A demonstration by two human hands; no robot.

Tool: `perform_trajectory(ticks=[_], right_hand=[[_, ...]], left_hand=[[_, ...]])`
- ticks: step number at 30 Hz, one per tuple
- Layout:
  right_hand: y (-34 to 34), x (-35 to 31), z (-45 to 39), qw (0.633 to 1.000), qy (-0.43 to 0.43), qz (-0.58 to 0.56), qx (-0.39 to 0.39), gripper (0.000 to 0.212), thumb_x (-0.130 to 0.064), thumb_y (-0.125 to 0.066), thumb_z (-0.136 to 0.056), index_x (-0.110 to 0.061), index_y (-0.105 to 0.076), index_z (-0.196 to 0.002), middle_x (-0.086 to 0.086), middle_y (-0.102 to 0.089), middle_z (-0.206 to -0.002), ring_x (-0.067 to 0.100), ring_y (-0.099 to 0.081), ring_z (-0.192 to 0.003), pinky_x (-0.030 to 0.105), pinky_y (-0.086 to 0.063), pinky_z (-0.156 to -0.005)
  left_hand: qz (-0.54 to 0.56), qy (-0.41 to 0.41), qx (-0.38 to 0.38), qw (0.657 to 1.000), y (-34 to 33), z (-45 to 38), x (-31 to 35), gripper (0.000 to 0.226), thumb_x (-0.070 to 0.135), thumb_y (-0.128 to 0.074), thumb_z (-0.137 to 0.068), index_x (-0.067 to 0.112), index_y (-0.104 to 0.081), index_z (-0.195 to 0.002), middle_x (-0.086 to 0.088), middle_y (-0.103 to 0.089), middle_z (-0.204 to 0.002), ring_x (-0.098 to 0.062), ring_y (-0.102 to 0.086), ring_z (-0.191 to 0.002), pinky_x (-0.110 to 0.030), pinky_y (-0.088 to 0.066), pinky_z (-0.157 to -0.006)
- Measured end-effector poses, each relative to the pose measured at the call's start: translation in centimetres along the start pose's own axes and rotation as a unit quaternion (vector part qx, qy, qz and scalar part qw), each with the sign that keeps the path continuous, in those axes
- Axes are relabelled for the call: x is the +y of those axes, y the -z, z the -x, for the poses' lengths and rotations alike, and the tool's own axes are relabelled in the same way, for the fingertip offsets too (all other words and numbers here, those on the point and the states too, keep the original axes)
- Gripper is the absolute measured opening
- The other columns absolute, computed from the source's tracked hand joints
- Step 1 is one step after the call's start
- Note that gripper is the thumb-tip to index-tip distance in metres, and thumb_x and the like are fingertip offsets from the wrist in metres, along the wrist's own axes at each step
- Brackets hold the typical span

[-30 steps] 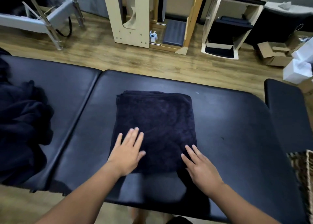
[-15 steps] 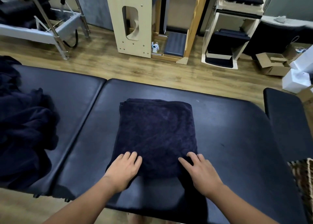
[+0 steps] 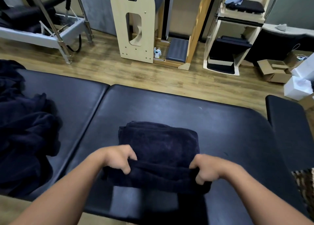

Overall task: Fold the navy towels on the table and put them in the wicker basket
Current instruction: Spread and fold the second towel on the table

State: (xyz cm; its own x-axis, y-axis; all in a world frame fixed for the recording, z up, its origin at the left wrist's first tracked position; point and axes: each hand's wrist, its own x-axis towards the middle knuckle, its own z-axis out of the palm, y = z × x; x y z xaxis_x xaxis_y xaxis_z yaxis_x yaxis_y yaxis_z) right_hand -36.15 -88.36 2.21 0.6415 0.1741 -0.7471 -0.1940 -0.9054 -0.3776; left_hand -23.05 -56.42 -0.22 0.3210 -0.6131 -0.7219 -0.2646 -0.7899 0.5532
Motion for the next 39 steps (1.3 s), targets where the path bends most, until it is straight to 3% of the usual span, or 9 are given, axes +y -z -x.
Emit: perform_trajectory(ticks=[4,8,11,15,18,21,26,35,39], right_hand=[[4.6,1.3,-2.3,0.975,-0.021,-0.116,0.187,0.017,-0.023,-0.066,-0.065,-0.032,-0.068,-0.079,-0.015,-0.069,-0.074,0.003,-0.064,-0.071,0.024,-0.052,-0.065],[4.9,1.9,-7.3,0.921,-0.109,-0.065,0.370,0.026,-0.023,-0.059,-0.089,-0.023,-0.063,-0.115,0.001,-0.067,-0.108,0.028,-0.061,-0.105,0.035,-0.048,-0.081],[2.3,1.5,-9.7,0.873,-0.129,0.030,0.470,0.027,-0.031,-0.057,-0.097,-0.013,-0.063,-0.117,0.008,-0.058,-0.117,0.036,-0.054,-0.107,0.044,-0.045,-0.083],[-0.6,-0.6,-8.4,0.779,0.013,0.118,0.615,0.024,-0.034,-0.064,-0.090,-0.015,-0.069,-0.103,0.007,-0.059,-0.107,0.033,-0.051,-0.094,0.043,-0.040,-0.077],[-2.9,-0.1,-7.2,0.799,0.089,0.196,0.562,0.029,-0.037,-0.062,-0.091,-0.016,-0.071,-0.110,0.004,-0.063,-0.111,0.031,-0.059,-0.097,0.044,-0.041,-0.080],[-3.7,1.5,-8.6,0.864,-0.039,0.189,0.465,0.049,-0.048,-0.041,-0.101,-0.020,-0.063,-0.134,-0.001,-0.059,-0.137,0.024,-0.055,-0.127,0.047,-0.044,-0.093],[-1.0,1.0,-11.3,0.932,-0.092,0.058,0.347,0.054,-0.048,-0.021,-0.107,-0.027,-0.035,-0.154,-0.013,-0.024,-0.164,0.012,-0.007,-0.155,0.041,-0.039,-0.113],[-0.5,1.3,-11.4,0.930,-0.098,0.026,0.354,0.048,-0.046,-0.027,-0.108,-0.030,-0.036,-0.153,-0.019,-0.024,-0.162,0.006,-0.006,-0.154,0.038,-0.048,-0.099],[-0.5,1.2,-11.2,0.935,-0.100,0.025,0.340,0.049,-0.048,-0.025,-0.107,-0.033,-0.034,-0.153,-0.020,-0.022,-0.163,0.006,-0.005,-0.153,0.043,-0.046,-0.103]], left_hand=[[0.144,0.010,0.247,0.958,3.5,-1.6,-2.4,0.037,0.016,-0.073,-0.059,0.019,-0.076,-0.095,0.003,-0.078,-0.092,-0.014,-0.072,-0.084,-0.034,-0.058,-0.081],[-0.154,0.029,0.528,0.835,4.0,-4.2,-1.9,0.033,0.025,-0.063,-0.088,0.013,-0.064,-0.119,-0.008,-0.064,-0.123,-0.033,-0.060,-0.111,-0.045,-0.050,-0.094],[-0.299,-0.077,0.449,0.838,0.4,-5.2,-0.8,0.055,0.049,-0.043,-0.095,0.018,-0.055,-0.139,-0.015,-0.049,-0.147,-0.038,-0.049,-0.132,-0.053,-0.042,-0.107],[-0.320,0.059,0.237,0.915,-2.4,-6.0,-0.6,0.077,0.072,0.000,-0.090,0.038,0.008,-0.159,-0.006,0.011,-0.169,-0.029,0.009,-0.156,-0.065,-0.003,-0.120],[-0.324,0.096,0.251,0.907,-1.6,-7.2,-1.0,0.088,0.067,0.019,-0.078,0.032,0.016,-0.158,-0.006,0.018,-0.168,-0.024,0.018,-0.154,-0.064,0.002,-0.119],[-0.319,0.104,0.274,0.901,-0.3,-8.5,-1.5,0.081,0.059,0.015,-0.089,0.024,0.009,-0.161,-0.004,0.009,-0.170,-0.021,0.011,-0.156,-0.057,-0.003,-0.122],[-0.287,0.043,0.465,0.836,0.3,-8.2,-2.2,0.043,0.039,-0.040,-0.099,0.006,-0.062,-0.117,-0.016,-0.056,-0.125,-0.039,-0.056,-0.113,-0.048,-0.049,-0.087],[-0.098,0.227,0.448,0.859,-3.9,-1.7,-2.8,0.058,0.072,-0.060,-0.084,0.014,-0.055,-0.077,-0.002,-0.061,-0.080,-0.029,-0.064,-0.076,-0.038,-0.050,-0.065],[0.046,0.142,0.515,0.844,-3.8,-2.0,-3.1,0.045,0.039,-0.085,-0.078,0.014,-0.049,-0.066,0.006,-0.049,-0.073,-0.023,-0.051,-0.071,-0.035,-0.040,-0.065]])
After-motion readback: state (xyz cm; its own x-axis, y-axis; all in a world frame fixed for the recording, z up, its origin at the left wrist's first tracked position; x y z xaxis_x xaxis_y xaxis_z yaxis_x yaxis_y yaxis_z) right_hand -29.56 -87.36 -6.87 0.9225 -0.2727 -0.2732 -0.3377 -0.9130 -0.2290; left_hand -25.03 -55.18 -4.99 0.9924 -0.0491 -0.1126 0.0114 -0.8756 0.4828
